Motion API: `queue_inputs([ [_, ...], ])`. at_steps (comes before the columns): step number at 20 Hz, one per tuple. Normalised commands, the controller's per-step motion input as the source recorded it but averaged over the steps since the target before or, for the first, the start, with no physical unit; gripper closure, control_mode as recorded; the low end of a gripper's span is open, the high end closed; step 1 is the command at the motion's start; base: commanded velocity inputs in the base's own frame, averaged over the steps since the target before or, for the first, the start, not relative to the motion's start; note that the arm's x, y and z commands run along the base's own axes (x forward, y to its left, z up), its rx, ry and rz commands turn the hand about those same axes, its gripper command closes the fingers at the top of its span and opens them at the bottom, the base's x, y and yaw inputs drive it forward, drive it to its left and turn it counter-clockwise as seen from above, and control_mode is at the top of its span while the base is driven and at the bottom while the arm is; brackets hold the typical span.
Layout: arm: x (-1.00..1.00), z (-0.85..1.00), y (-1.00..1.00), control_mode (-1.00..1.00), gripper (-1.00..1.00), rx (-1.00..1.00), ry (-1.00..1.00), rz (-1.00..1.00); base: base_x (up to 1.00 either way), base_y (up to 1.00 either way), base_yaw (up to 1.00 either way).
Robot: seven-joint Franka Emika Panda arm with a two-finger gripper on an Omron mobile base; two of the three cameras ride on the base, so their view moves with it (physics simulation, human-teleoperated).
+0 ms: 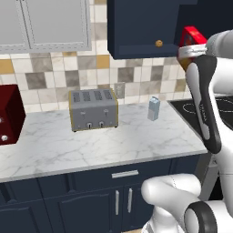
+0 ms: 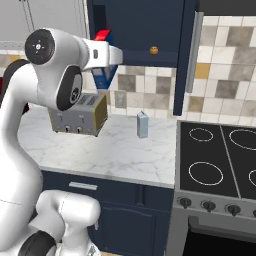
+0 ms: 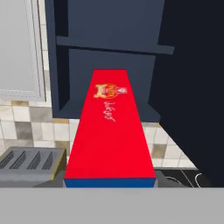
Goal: Pick the boxed food and boxed food from the counter and place them in the cabinets closest to them.
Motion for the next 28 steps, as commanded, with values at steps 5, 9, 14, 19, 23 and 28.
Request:
queue_inputs([
  [5, 0.27, 0.04, 0.0, -1.0, 1.0, 0.06, 0.0, 0.0, 0.0, 0.0, 0.0],
  [9, 0.37, 0.04, 0.0, -1.0, 1.0, 0.06, 0.0, 0.0, 0.0, 0.0, 0.0],
  [14, 0.35, 0.02, 0.0, -1.0, 1.0, 0.04, 0.0, 0.0, 0.0, 0.0, 0.0],
  [19, 0.36, 0.02, 0.0, -1.0, 1.0, 0.03, 0.01, 0.0, 0.0, 0.0, 0.0],
  [23, 0.39, 0.03, 0.02, -1.0, 1.0, 0.01, 0.02, 0.0, 0.0, 0.0, 0.0],
  [28, 0.41, 0.04, 0.01, -1.0, 1.0, 0.01, 0.02, 0.0, 0.0, 0.0, 0.0],
])
